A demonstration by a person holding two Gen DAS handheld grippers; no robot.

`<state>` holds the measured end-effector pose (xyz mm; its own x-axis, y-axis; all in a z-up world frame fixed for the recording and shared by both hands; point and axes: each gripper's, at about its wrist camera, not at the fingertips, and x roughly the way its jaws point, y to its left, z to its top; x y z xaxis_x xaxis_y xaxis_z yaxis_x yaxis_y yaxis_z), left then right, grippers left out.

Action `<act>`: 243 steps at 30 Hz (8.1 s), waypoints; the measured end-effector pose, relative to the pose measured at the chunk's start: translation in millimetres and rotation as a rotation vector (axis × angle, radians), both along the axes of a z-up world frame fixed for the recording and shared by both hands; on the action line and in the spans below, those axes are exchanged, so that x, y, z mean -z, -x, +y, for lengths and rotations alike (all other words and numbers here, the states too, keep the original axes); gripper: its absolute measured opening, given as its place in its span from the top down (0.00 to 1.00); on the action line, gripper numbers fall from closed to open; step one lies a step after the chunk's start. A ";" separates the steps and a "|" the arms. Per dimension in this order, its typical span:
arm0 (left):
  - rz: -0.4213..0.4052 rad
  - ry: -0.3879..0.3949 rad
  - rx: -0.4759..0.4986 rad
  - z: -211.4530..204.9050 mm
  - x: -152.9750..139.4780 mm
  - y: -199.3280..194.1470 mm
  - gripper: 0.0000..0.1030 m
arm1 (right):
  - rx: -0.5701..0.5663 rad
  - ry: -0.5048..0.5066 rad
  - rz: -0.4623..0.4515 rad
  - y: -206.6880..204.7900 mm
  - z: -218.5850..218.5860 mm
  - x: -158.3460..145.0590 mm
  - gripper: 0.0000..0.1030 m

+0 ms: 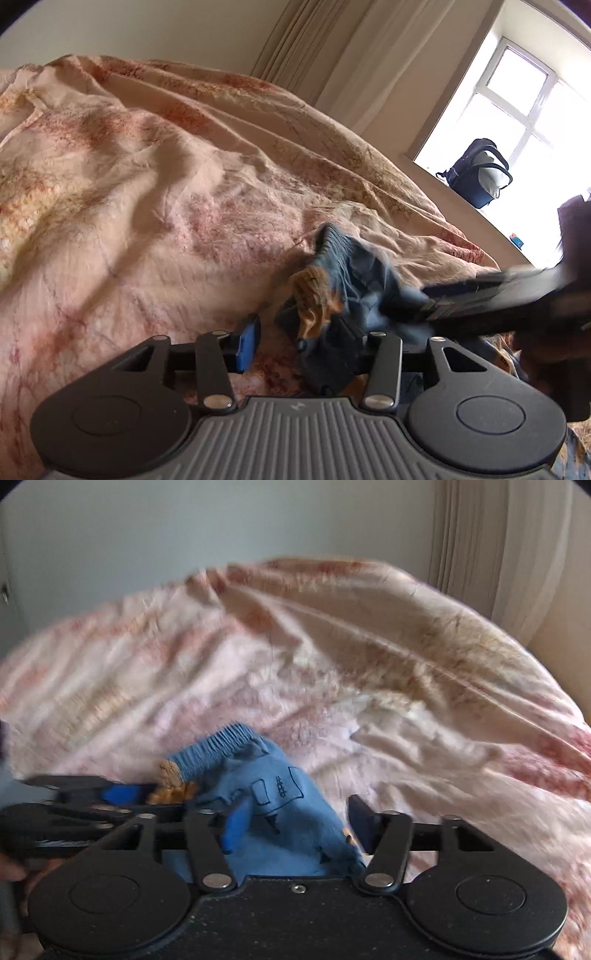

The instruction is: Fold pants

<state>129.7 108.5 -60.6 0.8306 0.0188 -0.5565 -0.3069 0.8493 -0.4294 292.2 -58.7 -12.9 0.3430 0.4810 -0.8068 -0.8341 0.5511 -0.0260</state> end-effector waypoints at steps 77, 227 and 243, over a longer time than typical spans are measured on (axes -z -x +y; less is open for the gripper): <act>-0.043 -0.610 0.835 -364.7 -75.6 -3.3 0.00 | 1.267 -0.629 -0.209 341.8 -476.4 18.2 0.01; 0.326 0.115 0.803 -141.7 -58.3 -81.5 0.89 | 0.382 -0.015 -0.514 255.3 -111.4 -6.0 0.92; 0.199 -0.035 0.672 -133.9 -40.2 -64.8 0.28 | 0.622 0.078 -0.603 260.1 -190.7 -6.3 0.13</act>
<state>194.5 -25.4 -20.4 0.5507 -0.4420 -0.7081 0.2194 0.8951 -0.3881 32.1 -249.4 -6.6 0.9050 0.0153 -0.4252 -0.2136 0.8806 -0.4230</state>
